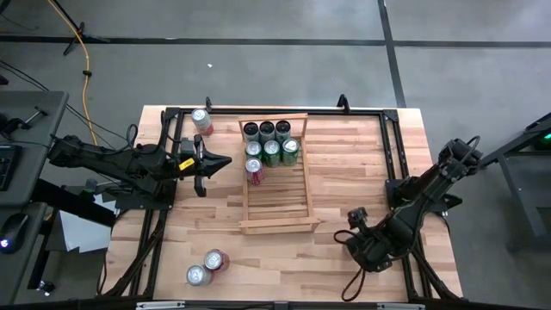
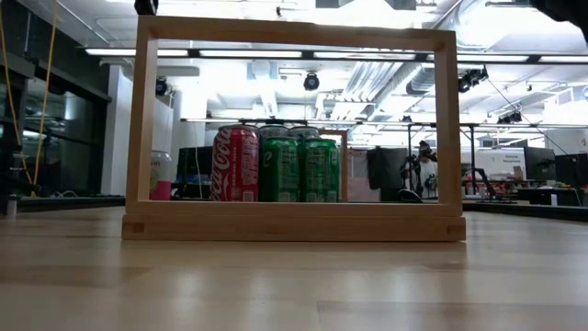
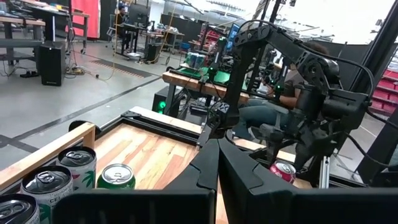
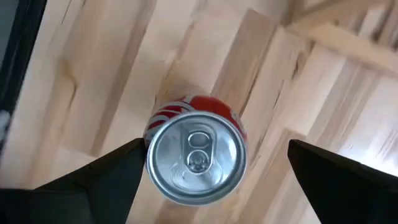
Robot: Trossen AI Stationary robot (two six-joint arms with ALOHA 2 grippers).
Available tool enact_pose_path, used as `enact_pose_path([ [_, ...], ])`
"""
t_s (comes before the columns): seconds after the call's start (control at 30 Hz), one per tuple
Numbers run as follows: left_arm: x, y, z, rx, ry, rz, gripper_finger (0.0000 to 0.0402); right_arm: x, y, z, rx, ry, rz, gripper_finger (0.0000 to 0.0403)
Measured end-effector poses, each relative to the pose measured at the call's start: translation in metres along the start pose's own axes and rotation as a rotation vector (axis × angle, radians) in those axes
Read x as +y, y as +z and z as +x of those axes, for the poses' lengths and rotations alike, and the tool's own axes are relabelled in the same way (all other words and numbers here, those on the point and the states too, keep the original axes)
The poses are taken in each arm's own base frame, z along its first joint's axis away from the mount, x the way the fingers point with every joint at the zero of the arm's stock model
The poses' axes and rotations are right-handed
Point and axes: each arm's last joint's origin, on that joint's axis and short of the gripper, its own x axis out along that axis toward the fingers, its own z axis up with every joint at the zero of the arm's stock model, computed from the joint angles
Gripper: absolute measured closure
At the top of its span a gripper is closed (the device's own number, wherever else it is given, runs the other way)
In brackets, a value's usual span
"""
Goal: Place canned beverage on shelf
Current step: Put the right red can on the shelf aligned with the other red can
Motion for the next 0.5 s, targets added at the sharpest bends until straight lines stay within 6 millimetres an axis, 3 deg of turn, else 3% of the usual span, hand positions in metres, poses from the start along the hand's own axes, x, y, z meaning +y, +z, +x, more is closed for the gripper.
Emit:
enact_pose_path([
  [0.23, 0.0009, -0.0034, 0.0, 0.033, 0.008, 0.014, 0.0401, 0.0008, 0.0009, 0.0, -0.004, 0.029, -0.192, 0.0022],
  [0.5, 0.001, -0.004, -0.0001, 0.039, 0.009, 0.016, 0.0401, 0.0034, 0.0032, 0.0, -0.024, 0.087, -0.256, 0.0022],
])
